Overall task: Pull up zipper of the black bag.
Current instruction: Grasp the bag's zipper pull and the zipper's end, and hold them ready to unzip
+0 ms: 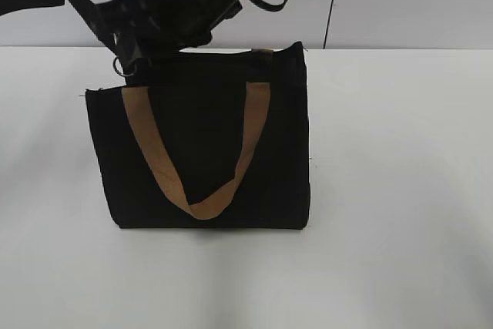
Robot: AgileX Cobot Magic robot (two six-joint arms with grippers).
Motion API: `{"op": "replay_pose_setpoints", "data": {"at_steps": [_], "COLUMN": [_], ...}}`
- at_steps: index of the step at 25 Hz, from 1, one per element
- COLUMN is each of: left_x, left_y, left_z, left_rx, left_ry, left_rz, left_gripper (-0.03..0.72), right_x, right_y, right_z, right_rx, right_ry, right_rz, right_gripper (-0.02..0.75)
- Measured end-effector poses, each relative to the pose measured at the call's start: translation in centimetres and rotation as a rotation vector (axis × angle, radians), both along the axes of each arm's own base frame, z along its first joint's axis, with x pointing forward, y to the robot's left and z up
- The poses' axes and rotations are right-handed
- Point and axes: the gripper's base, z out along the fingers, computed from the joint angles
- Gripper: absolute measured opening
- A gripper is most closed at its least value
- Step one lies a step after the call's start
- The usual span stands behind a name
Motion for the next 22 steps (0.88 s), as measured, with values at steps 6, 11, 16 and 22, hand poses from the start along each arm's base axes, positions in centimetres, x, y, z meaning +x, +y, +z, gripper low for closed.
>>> {"op": "replay_pose_setpoints", "data": {"at_steps": [6,11,16,22], "left_x": [0.0,0.0,0.0,0.0], "left_y": [0.0,0.0,0.0,0.0], "left_z": [0.0,0.0,0.0,0.0], "left_rx": [0.0,0.0,0.0,0.002], "left_ry": [0.0,0.0,0.0,-0.001], "left_rz": [0.0,0.001,-0.001,0.005], "left_gripper": [0.022,0.022,0.022,0.022], "right_x": [0.8,0.7,0.8,0.1], "right_y": [1.1,1.9,2.0,1.5], "right_z": [-2.2,-2.6,-2.8,-1.5], "right_rx": [-0.018,-0.007,-0.015,-0.027], "right_ry": [-0.038,-0.083,-0.084,-0.101], "right_rz": [0.022,0.039,0.042,0.079], "right_gripper": [0.265,0.167,0.014,0.01]}}
